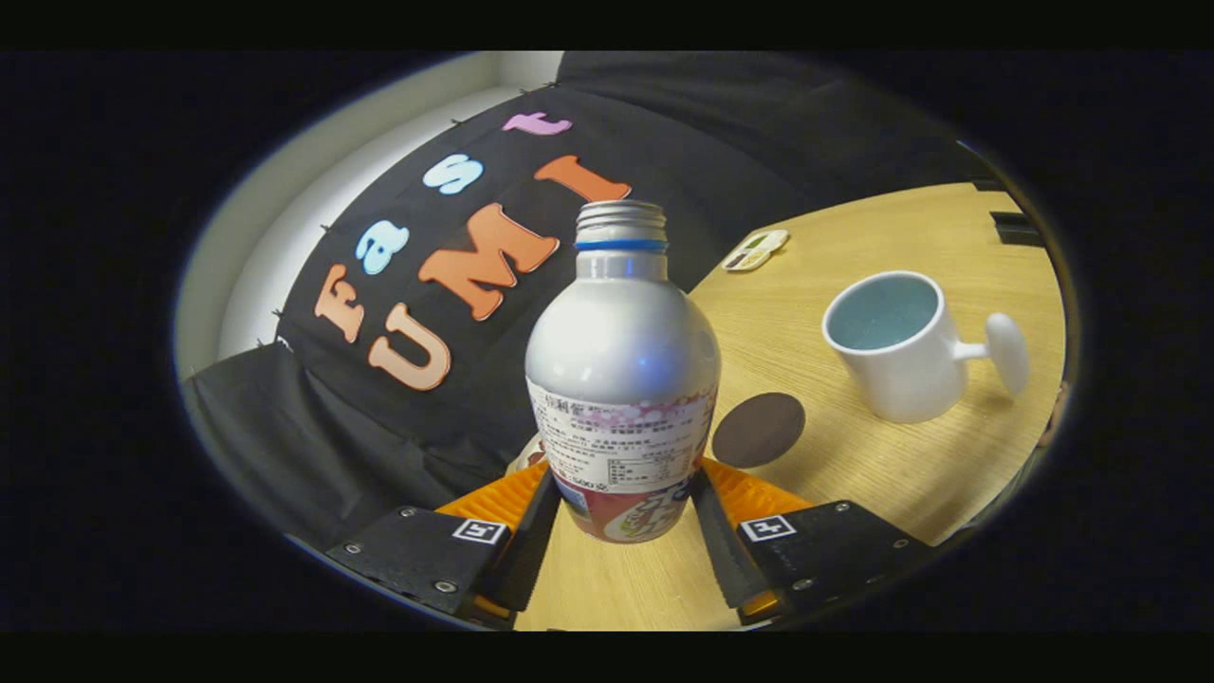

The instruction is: Take the bottle from table, then pour the juice into the cup, finally place the bottle on the coaster

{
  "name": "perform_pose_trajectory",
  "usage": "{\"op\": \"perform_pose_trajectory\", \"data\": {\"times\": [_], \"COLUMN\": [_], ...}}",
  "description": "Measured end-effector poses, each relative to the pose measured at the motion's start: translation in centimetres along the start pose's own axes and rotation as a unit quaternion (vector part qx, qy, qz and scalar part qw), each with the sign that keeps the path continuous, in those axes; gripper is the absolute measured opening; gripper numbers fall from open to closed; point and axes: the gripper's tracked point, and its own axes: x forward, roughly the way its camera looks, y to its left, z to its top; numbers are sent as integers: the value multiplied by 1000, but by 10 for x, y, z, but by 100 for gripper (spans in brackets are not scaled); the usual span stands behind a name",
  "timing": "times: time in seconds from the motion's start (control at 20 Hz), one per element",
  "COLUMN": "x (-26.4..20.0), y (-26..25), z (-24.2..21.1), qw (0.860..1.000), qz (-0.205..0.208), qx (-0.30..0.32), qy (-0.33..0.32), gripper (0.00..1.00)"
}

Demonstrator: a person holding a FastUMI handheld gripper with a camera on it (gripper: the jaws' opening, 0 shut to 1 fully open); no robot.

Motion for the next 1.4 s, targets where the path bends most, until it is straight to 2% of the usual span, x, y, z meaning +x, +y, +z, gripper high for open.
{"op": "perform_pose_trajectory", "data": {"times": [0.45, 1.0, 1.4], "x": [6, 12, 10], "y": [-3, 3, 8], "z": [9, 14, 20], "qw": [988, 963, 944], "qz": [4, 2, -7], "qx": [155, 271, 331], "qy": [-11, -3, 0], "gripper": [74, 74, 74]}}
